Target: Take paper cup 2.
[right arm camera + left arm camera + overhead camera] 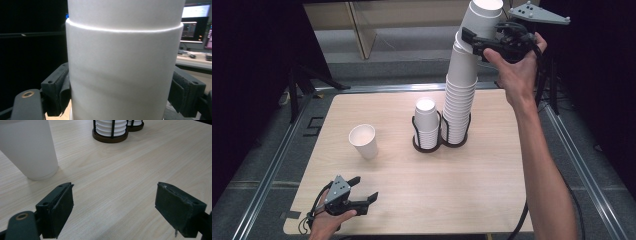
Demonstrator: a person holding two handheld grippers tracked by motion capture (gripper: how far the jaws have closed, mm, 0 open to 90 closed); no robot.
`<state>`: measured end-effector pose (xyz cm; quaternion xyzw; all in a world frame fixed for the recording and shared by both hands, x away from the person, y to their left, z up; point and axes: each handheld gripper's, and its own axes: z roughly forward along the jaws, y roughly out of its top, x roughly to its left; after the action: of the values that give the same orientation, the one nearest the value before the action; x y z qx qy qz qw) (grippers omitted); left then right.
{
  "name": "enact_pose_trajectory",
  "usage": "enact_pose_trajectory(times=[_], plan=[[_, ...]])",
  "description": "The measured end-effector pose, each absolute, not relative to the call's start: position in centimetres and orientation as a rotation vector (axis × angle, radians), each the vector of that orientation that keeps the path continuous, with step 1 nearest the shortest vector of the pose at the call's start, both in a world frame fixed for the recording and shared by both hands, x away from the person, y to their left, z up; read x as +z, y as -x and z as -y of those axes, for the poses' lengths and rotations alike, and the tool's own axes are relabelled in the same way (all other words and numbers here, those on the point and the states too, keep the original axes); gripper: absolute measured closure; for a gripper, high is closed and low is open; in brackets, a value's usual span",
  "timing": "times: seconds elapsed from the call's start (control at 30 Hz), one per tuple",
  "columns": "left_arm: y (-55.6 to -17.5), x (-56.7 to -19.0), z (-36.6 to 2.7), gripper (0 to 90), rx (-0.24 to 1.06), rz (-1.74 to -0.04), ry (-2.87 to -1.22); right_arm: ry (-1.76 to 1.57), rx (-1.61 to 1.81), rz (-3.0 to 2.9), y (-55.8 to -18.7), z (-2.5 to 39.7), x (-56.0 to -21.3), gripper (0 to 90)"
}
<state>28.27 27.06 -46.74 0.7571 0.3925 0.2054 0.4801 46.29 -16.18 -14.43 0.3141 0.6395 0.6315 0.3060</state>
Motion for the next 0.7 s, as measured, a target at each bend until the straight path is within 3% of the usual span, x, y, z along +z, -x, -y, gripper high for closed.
enact_pose_trajectory(times=[0.3,0.7], plan=[[-28.3,-46.7,-27.0,14.8,0.499,-0.953,-1.861,-0.765,1.691,-1.778,-42.3,16.3,-15.8,18.0],[-28.3,-46.8,-26.9,14.8,0.501,-0.962,-1.851,-0.69,1.766,-1.899,-37.4,14.6,-22.2,18.0]])
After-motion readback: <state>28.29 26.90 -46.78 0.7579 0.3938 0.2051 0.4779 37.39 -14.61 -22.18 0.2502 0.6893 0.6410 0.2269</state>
